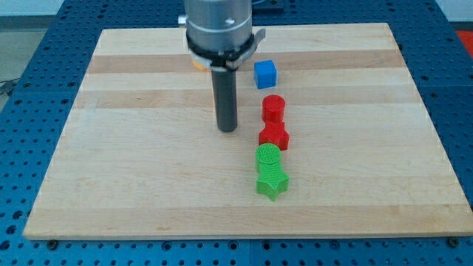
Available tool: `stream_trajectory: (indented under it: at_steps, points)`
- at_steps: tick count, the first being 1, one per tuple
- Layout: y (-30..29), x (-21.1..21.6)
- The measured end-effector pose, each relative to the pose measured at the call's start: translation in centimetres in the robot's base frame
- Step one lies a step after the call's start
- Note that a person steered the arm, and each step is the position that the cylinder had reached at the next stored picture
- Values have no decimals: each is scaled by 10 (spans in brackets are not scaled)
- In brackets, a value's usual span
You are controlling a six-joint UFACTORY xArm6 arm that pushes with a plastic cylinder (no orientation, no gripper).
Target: Drag the yellow heart to the left of the blue cube
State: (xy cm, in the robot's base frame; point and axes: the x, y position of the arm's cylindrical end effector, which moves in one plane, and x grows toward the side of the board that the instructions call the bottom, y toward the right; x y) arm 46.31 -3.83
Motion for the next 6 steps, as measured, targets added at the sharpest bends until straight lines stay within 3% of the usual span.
stream_trajectory:
  at_steps: [1, 2, 3, 6]
  points:
    - [-21, -1]
    - [-23, -46]
    - [-22, -59]
    - [23, -100]
